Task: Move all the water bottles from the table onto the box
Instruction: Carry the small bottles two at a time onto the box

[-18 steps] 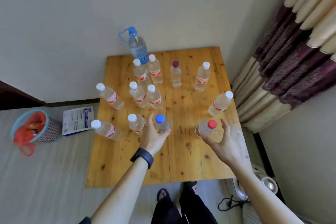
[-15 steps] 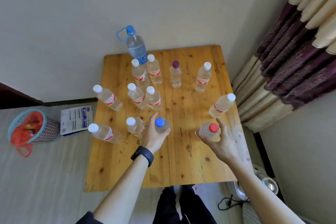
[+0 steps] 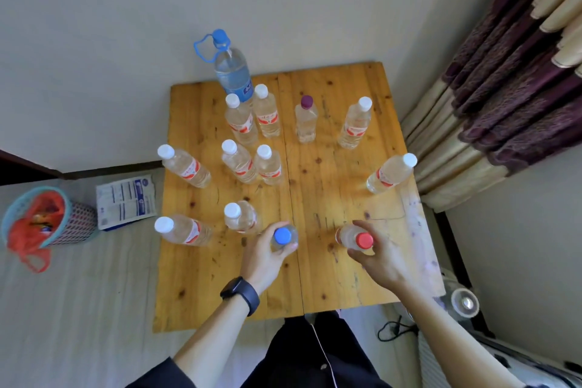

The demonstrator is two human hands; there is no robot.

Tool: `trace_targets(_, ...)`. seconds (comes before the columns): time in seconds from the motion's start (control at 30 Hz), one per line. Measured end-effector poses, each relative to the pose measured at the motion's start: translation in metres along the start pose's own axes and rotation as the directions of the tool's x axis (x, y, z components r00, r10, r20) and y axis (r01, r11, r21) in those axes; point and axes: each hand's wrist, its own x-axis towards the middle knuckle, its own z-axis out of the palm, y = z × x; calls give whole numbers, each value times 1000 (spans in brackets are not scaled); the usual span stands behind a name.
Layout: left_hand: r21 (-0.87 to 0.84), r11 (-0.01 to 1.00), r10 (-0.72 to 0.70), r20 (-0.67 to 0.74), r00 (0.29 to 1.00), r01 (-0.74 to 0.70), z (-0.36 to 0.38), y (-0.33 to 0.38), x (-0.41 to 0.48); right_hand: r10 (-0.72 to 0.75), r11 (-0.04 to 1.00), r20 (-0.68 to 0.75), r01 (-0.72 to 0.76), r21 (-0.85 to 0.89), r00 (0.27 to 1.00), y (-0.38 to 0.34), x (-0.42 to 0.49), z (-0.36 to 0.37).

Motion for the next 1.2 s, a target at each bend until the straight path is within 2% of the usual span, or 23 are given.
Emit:
trace_targets(0.17, 16, 1000, 18, 128, 992, -21, 3, -13, -20, 2, 998, 173, 10, -67, 985, -3, -13, 9)
trace_targets(0.27, 26, 998, 49, 201, 978, -56, 5, -14, -23, -3, 999, 215, 14, -51, 977, -5, -18, 11)
trace_targets(0.43, 66, 992, 90, 186, 978, -104, 11, -13, -21, 64, 993, 93, -73, 95, 994, -6, -28, 23)
trace_targets(0.6, 16, 997, 74, 46, 996, -75, 33, -18, -23, 124, 959, -99, -94, 268, 987, -6, -28, 52)
trace_targets(0.8, 55, 988, 151, -116, 982, -146, 65, -24, -18, 196, 944, -248, -115, 308, 949, -10, -21, 69)
trace_targets(1.0, 162, 986, 41, 18, 999, -43, 66, -21, 1, 219, 952, -247, -152, 264, 944, -3, -23, 69)
trace_targets(1.2, 217, 975, 24, 129, 991, -52, 58, -1, 21, 229, 963, -198, -191, 191, 953, -11, -20, 59)
